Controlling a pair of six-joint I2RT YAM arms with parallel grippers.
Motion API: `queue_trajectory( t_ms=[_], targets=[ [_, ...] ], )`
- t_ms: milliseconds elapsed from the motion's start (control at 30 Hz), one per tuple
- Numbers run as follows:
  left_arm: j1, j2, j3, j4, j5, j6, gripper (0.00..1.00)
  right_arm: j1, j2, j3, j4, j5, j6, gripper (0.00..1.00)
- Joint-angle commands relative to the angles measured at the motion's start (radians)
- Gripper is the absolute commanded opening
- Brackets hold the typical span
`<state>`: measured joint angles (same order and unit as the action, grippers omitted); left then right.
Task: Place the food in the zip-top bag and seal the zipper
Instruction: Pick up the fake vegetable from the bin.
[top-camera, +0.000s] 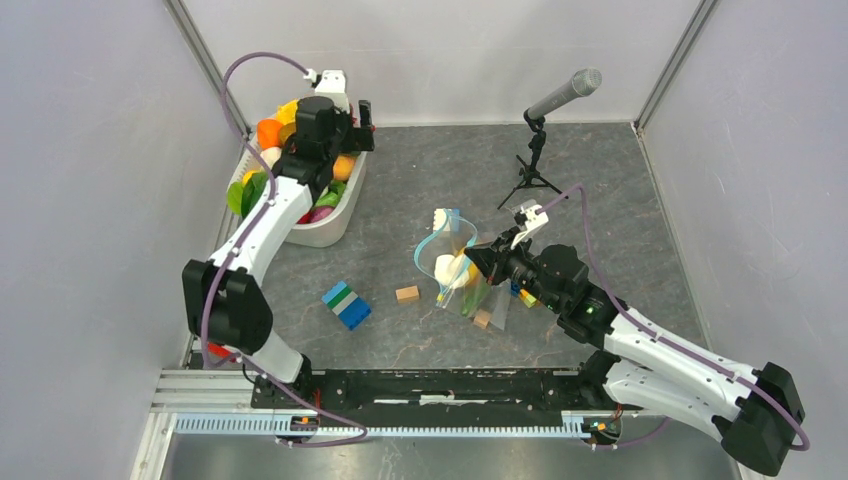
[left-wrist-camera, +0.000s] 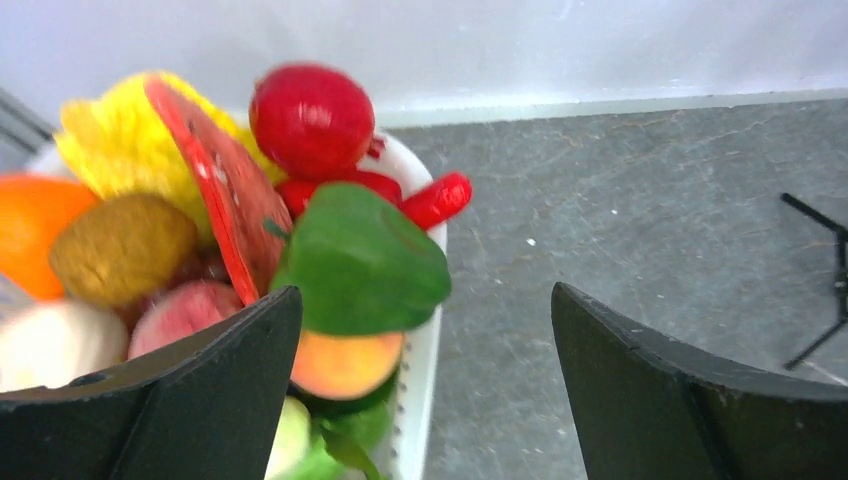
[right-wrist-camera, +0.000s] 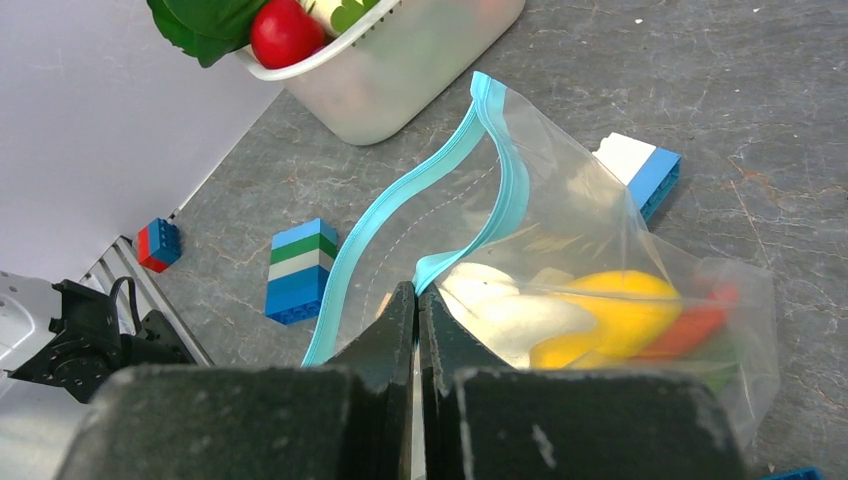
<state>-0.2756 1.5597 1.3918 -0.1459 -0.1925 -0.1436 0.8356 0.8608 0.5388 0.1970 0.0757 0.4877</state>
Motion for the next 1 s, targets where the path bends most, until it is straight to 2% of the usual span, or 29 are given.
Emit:
queue_trajectory(
  t_ms=[0,67,200,267,400,533,767,967],
  targets=[
    [0.013,0.064,0.144,0.018,0.089,0.359,1.00,0.000,-0.027,0.018,0.012,0.030,-0.032,0.04],
    [0.023,0.104,0.200,-0.041,0.085,0.465,1.00,0.000,-0.028,0.018,0.008,0.032,-0.039,0.04],
    [0.056,0.204,0.376,-0.264,0.184,0.632,1.00,0.001,-0.024,0.020,-0.001,0.036,-0.051,0.04],
    [0.075,0.262,0.457,-0.387,0.261,0.695,1.00,-0.001,-0.020,0.025,-0.007,0.034,-0.057,0.04],
    [0.103,0.353,0.597,-0.542,0.331,0.798,1.00,-0.001,-0.007,0.046,-0.031,0.022,-0.077,0.04],
    [0.139,0.415,0.704,-0.703,0.470,0.890,1.00,0.000,-0.003,0.047,-0.038,0.022,-0.083,0.04],
    [0.153,0.460,0.735,-0.787,0.519,0.944,1.00,-0.002,0.019,0.055,-0.038,0.007,-0.085,0.04],
    [0.154,0.491,0.729,-0.788,0.459,0.959,1.00,-0.003,0.026,0.059,-0.036,-0.004,-0.086,0.04]
  ],
)
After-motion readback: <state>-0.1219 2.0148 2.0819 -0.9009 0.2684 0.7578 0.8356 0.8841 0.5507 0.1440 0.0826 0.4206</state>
